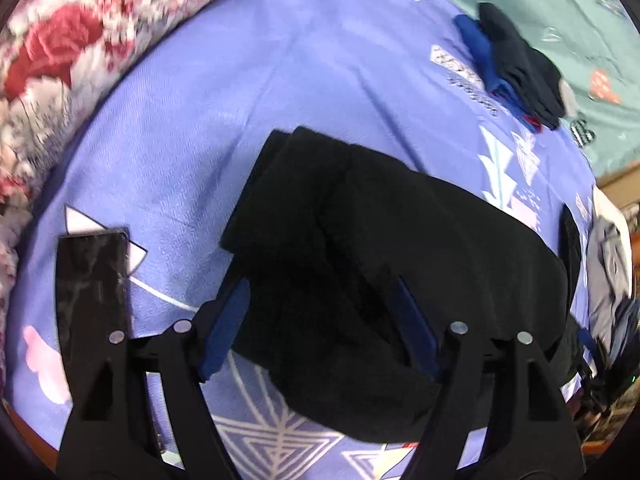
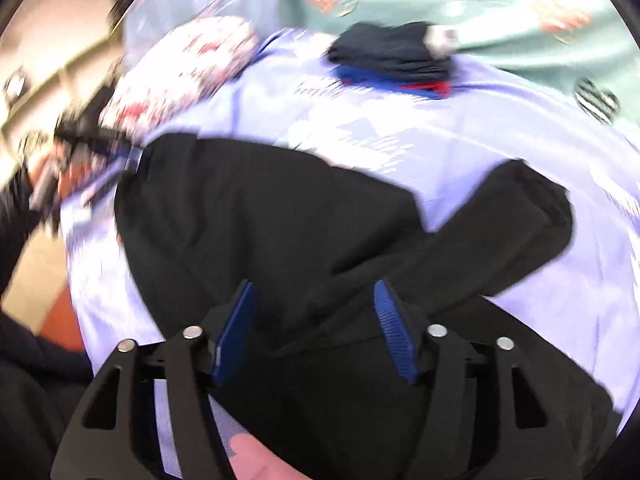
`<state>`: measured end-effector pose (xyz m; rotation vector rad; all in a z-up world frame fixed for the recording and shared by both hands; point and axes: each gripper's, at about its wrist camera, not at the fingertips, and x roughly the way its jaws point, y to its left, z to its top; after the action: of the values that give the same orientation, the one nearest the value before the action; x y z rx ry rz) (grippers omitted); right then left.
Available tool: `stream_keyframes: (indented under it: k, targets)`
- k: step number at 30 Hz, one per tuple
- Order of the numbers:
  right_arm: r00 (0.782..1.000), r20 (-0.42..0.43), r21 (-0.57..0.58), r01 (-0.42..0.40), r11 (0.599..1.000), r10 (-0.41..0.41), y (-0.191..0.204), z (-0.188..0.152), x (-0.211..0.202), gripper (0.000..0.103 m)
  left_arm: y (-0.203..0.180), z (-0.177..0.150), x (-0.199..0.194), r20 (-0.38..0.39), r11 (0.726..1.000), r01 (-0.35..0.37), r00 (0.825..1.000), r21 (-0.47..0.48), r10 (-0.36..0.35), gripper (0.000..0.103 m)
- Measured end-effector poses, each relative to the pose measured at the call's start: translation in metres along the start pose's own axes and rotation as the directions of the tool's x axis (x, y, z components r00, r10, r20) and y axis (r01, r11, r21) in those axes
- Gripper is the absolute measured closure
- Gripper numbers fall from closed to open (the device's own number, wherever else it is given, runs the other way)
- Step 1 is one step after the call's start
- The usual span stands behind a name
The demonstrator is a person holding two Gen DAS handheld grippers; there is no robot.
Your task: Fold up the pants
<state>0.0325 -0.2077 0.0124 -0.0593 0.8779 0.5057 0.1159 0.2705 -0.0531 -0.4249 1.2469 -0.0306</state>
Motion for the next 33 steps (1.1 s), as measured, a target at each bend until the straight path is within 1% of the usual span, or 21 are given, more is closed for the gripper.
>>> stream_keyframes:
  k: [2,4,6,7,8,11,12,15,16,18,19,20,21,22,23,24,26,28,30,33]
  targets:
    - [0.999,0.034,0.054,-0.002,0.999,0.000,-0.012,0.000,-0.008,0.039,0.007,0.004,0.008,-0.019,0.997,0.033,0.999,-0.073,-0.034,0.028]
    - [0.999,0.052,0.085,-0.004,0.996,-0.001,-0.018,0.000,-0.011,0.039,0.011,0.005,0.011,-0.014,0.994,0.041,0.999,-0.100,-0.043,0.029]
    - [0.998,0.055,0.098,0.010,0.995,-0.016,-0.022,0.000,-0.011,0.039,0.012,0.007,0.012,-0.005,0.993,0.042,0.999,-0.113,-0.043,0.032]
    - [0.999,0.050,0.101,0.012,0.995,-0.017,-0.023,0.000,-0.010,0.039,0.013,0.009,0.013,0.000,0.992,0.043,0.999,-0.123,-0.043,0.034]
    - [0.999,0.048,0.106,0.009,0.994,-0.014,-0.025,0.000,-0.008,0.039,0.014,0.012,0.013,0.003,0.990,0.043,0.999,-0.133,-0.044,0.039]
    - [0.999,0.047,0.115,0.002,0.993,-0.008,-0.025,0.001,-0.002,0.039,0.018,0.018,0.014,0.009,0.980,0.041,0.999,-0.195,-0.041,0.045]
    - [0.999,0.047,0.115,-0.005,0.993,-0.001,-0.024,0.000,-0.001,0.039,0.018,0.019,0.014,0.011,0.979,0.041,0.999,-0.202,-0.040,0.050]
    - [0.999,0.036,0.093,-0.011,0.996,0.008,-0.017,0.001,0.003,0.039,0.015,0.023,0.013,0.016,0.977,0.045,0.999,-0.209,-0.042,0.056]
    - [1.000,0.029,0.070,0.001,0.998,-0.003,-0.013,0.001,0.006,0.039,0.015,0.022,0.012,0.020,0.976,0.052,0.999,-0.211,-0.049,0.056]
    - [1.000,0.010,0.036,0.024,0.999,-0.025,-0.008,0.002,0.012,0.039,0.017,0.021,0.011,0.031,0.968,0.100,0.995,-0.230,-0.096,0.057]
    - [1.000,0.005,0.032,0.027,0.999,-0.027,-0.007,0.001,0.014,0.039,0.019,0.020,0.013,0.027,0.960,0.132,0.991,-0.248,-0.129,0.055]
    - [1.000,0.002,0.035,0.019,0.999,-0.019,-0.007,0.001,0.016,0.039,0.021,0.020,0.017,0.020,0.951,0.155,0.988,-0.267,-0.155,0.049]
    - [1.000,0.000,0.041,0.009,0.999,-0.009,-0.007,0.002,0.018,0.039,0.024,0.019,0.021,0.021,0.943,0.164,0.986,-0.291,-0.165,0.049]
    - [1.000,-0.003,0.045,0.004,0.999,-0.003,-0.006,0.002,0.019,0.039,0.025,0.019,0.024,0.024,0.940,0.163,0.986,-0.301,-0.163,0.049]
    - [1.000,-0.005,0.043,0.000,0.999,0.000,-0.005,0.002,0.020,0.039,0.025,0.019,0.026,0.024,0.940,0.160,0.987,-0.303,-0.160,0.053]
    - [1.000,-0.006,0.038,-0.002,0.999,0.002,-0.003,0.002,0.020,0.039,0.025,0.019,0.027,0.029,0.943,0.142,0.990,-0.299,-0.140,0.071]
    - [1.000,-0.006,0.021,0.000,1.000,0.001,0.002,0.003,0.019,0.039,0.020,0.019,0.023,0.039,0.950,0.155,0.988,-0.270,-0.150,0.090]
    - [1.000,-0.014,0.000,0.000,1.000,0.000,0.007,0.004,0.020,0.039,0.010,0.018,0.013,0.058,0.967,0.120,0.992,-0.225,-0.110,0.091]
    - [1.000,-0.024,-0.043,0.019,0.999,-0.020,0.016,0.004,0.023,0.039,0.003,0.015,0.002,0.069,0.976,0.094,0.994,-0.195,-0.082,0.091]
    - [0.998,-0.055,-0.100,0.018,0.995,-0.024,0.029,0.002,0.034,0.039,-0.007,0.007,-0.022,0.092,0.980,0.096,0.992,-0.172,-0.081,0.091]
